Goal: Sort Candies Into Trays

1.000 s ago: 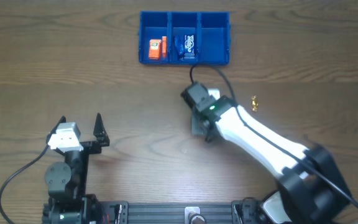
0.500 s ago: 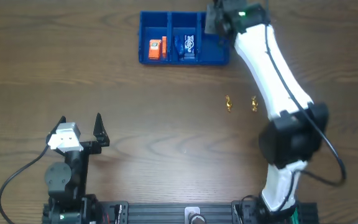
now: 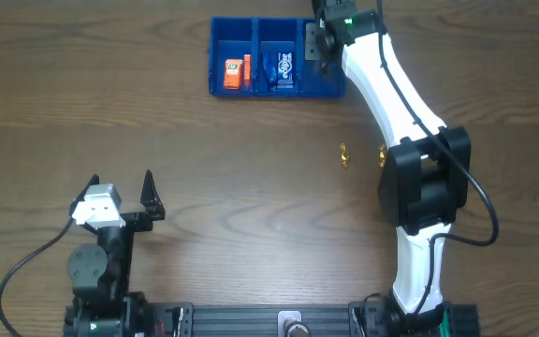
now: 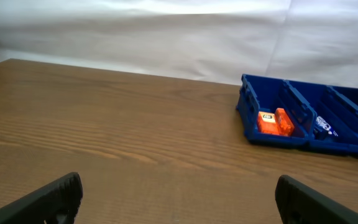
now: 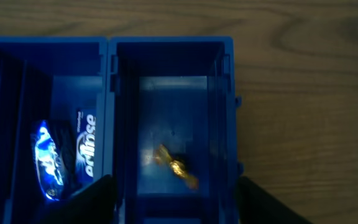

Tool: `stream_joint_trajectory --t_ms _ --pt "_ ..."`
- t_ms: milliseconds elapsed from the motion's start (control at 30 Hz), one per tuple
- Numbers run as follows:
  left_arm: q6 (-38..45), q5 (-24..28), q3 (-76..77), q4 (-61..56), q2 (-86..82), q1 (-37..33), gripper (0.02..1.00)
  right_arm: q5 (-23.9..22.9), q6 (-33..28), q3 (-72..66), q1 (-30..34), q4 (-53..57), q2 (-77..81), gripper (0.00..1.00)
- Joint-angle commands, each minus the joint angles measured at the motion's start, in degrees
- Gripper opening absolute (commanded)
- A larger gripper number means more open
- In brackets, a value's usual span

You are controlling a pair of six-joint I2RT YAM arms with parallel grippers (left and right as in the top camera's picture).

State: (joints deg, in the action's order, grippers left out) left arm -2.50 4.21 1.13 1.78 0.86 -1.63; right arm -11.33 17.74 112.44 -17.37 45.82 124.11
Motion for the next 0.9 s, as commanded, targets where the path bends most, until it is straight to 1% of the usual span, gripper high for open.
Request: stream_joint_trajectory --t_ms 33,100,167,267,333,400,467,500,600,900 --pt "0.8 0.9 -0.9 2.3 -0.3 -0.2 0.996 0.9 -0.2 1.0 -0.1 1.9 -3.0 0.706" --pt "0.8 0.9 -0.9 2.3 -0.3 -0.2 0.998 0.9 -1.9 -1.1 0.1 3.9 -7.6 0.730" --pt "0.8 0.9 -0.9 2.3 -0.3 -0.2 0.996 0.3 -3.5 -6.3 0.1 4.2 -13.9 0.750" --pt "0.8 0.9 -0.9 2.3 -0.3 -0.2 0.998 0.5 -2.7 -19.9 0.4 3.2 -25.0 0.752" --pt "0.8 0.9 -0.9 2.3 -0.3 -0.2 0.998 1.9 -2.4 -28.8 0.5 1.9 -29.9 0.750" --pt "0.8 0.9 -0.9 2.3 -0.3 -0.2 0.998 3.5 -0.6 -37.7 0.5 -0.3 -32.9 0.752" --pt "0.8 0.9 -0.9 2.3 -0.3 -0.2 0.998 6.5 0.3 -45.2 0.5 -3.4 -32.9 0.750" --pt "0.8 0.9 -0.9 2.3 -0.3 -0.2 0.996 7.1 0.3 -47.6 0.5 -5.0 -32.6 0.752" --pt "0.8 0.9 -0.9 2.3 -0.3 -0.2 0.998 7.2 1.9 -54.2 0.5 -10.2 -32.0 0.748" --pt "0.8 0.9 -0.9 2.3 -0.3 -0.2 0.998 7.6 2.5 -56.4 1.6 -16.6 -23.2 0.746"
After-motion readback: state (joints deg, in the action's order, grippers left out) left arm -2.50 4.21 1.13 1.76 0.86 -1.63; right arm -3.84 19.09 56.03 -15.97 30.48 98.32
